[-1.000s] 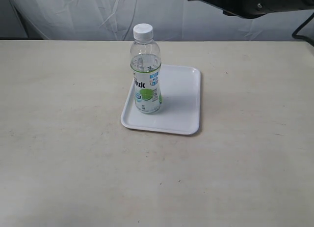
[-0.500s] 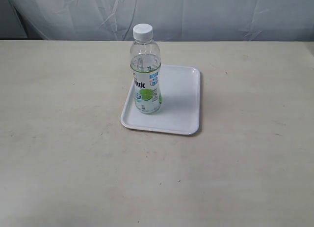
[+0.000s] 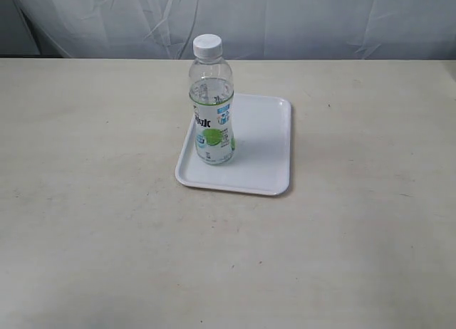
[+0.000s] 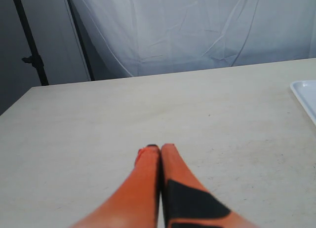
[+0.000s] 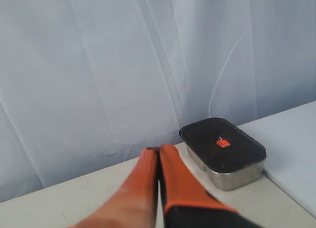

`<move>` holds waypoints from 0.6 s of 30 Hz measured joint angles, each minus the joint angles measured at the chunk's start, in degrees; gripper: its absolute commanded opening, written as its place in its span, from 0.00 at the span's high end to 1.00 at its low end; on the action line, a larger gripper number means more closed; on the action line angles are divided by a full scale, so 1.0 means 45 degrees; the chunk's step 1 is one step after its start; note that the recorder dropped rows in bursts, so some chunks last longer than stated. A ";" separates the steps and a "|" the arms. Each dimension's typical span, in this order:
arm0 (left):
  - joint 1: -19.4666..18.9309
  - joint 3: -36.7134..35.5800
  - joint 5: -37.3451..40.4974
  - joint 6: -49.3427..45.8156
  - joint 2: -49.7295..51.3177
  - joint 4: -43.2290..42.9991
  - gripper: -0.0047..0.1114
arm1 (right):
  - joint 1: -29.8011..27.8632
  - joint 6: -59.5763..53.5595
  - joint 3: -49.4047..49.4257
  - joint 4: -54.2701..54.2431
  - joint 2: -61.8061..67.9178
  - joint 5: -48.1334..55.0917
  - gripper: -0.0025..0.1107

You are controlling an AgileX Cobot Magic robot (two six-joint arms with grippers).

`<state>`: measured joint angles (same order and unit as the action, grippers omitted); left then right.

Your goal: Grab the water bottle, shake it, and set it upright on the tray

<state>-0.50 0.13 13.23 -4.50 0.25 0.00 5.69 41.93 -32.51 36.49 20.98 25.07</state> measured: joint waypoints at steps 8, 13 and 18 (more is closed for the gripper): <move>0.0000 0.0000 0.0000 0.0000 0.0000 0.0000 0.96 | -0.0025 -0.1681 0.2747 -0.1657 -0.1792 -0.0590 0.95; 0.0000 0.0000 0.0000 0.0000 0.0000 0.0000 0.96 | -0.0412 -0.5796 0.3762 -0.4580 -0.2660 -0.0492 0.95; 0.0000 0.0000 0.0000 0.0000 0.0000 0.0000 0.96 | -0.1204 -0.6797 0.4207 -0.5639 -0.3262 -0.0383 0.95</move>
<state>-0.50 0.13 13.23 -4.50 0.25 0.00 0.27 11.34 -13.58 11.11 6.30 23.35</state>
